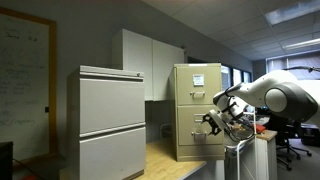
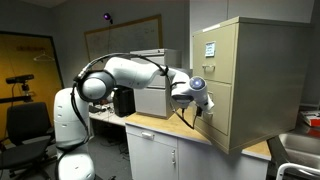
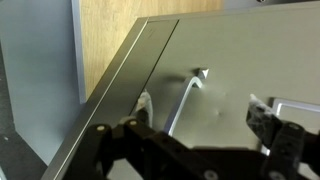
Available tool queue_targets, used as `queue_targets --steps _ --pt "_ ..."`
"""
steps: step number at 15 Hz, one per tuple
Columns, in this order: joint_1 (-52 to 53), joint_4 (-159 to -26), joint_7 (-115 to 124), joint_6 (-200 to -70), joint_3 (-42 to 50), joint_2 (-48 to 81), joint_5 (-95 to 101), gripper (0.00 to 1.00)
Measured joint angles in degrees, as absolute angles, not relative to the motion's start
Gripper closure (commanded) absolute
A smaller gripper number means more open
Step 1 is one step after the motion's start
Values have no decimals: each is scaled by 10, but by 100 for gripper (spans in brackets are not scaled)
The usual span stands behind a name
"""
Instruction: Open the bottom drawer of the file cabinet to the right
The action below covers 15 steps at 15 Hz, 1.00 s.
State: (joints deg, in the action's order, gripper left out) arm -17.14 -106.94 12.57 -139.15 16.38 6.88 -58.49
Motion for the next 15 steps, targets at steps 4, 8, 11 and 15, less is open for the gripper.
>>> queue_targets --steps 4,8,11,15 --pt "-182 -1042 126 -1381 164 107 -590 0" --pt "-185 -1019 126 -1376 163 146 -604 0" --pt "-188 -1004 126 -1364 162 175 -607 32" --pt "-195 -981 130 -1349 162 195 -605 63"
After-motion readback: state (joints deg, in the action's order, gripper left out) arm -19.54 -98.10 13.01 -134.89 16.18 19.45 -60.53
